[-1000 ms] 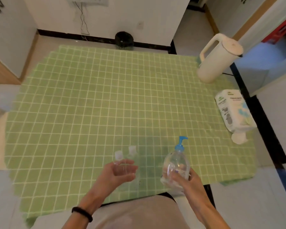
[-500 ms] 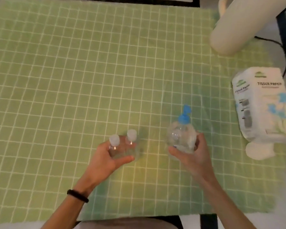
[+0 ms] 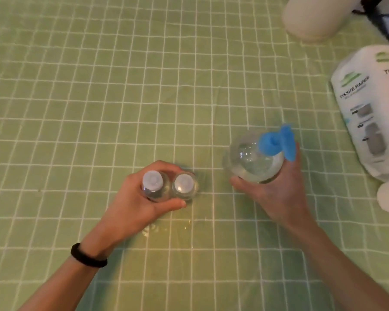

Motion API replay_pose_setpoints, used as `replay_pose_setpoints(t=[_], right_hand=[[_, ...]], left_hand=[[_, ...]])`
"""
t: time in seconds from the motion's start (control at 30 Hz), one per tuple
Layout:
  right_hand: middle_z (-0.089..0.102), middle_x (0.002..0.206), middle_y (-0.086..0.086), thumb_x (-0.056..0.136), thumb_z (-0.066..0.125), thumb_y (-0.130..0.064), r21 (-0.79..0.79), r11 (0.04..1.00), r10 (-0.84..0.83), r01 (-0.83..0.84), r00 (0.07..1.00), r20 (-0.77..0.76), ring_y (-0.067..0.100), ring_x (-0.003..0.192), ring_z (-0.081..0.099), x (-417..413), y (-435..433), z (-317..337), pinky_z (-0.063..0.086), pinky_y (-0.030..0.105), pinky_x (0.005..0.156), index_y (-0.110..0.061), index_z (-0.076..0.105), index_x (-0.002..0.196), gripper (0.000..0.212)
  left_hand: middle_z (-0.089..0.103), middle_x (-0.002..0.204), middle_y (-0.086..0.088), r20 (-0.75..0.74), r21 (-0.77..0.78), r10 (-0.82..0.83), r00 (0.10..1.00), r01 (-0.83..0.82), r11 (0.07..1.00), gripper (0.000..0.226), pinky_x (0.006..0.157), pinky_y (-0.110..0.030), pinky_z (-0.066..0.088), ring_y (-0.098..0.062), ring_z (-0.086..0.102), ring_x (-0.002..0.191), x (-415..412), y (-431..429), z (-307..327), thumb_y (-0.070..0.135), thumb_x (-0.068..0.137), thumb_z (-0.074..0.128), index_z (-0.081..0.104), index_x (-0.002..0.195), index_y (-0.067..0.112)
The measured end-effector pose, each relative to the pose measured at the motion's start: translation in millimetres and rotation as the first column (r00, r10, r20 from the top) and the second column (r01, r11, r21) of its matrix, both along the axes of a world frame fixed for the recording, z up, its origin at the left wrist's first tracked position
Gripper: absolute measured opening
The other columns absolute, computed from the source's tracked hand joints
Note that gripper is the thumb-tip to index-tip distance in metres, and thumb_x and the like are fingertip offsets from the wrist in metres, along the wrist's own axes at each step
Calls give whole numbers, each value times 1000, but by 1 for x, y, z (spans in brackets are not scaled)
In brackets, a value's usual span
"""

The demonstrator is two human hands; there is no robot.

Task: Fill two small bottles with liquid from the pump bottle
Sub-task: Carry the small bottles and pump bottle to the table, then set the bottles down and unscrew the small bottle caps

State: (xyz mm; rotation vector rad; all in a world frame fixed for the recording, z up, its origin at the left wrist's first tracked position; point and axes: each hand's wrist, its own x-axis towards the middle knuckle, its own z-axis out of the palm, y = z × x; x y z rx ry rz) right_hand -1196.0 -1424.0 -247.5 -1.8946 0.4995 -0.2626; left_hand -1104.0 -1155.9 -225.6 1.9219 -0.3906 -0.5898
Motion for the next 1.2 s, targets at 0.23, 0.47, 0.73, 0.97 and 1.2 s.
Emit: replay_pose_setpoints(t=[0.23,0.47,0.73,0.97,1.2], right_hand=[[66,121,-27,55,93,-58,-70,998,7,1,993,114,1,103,71,2,1,-10,57,11,80,-42,45,139,98],[69,121,-31,57,90,-63,-114,992,73,-61,991,108,-9,106,71,-3,1,-9,54,24,88,-41,41,143,102],[37,174,-7,41,77,-100,-170,985,29,-13,995,93,11,153,42,-73,5,13,35,41,127,-26,26,169,156],[68,140,-3,87,87,-47,-141,984,-86,104,988,127,11,122,67,-111,16,16,51,35,113,-18,60,143,69],[81,96,-4,99,76,-36,-124,986,129,-108,976,174,7,74,78,-120,65,37,62,24,70,-28,73,116,19]], left_hand=[[80,113,12,111,-115,-23,994,36,993,49,82,-14,58,-8,77,100,-2,3,-12,25,67,92,73,111,31],[79,122,8,240,-111,-87,967,116,987,56,101,-21,54,-6,74,114,-3,3,-12,17,72,93,73,123,19],[62,150,-1,166,-214,22,986,14,977,71,123,-46,42,-13,57,141,-33,30,-24,3,82,85,52,143,16],[71,133,-7,222,-238,173,960,-119,964,43,115,-50,50,-18,68,127,-66,38,-19,-1,91,76,57,128,7],[77,118,10,400,-245,193,896,-98,965,42,108,-33,54,-6,72,115,-96,44,-13,19,82,86,66,118,24]])
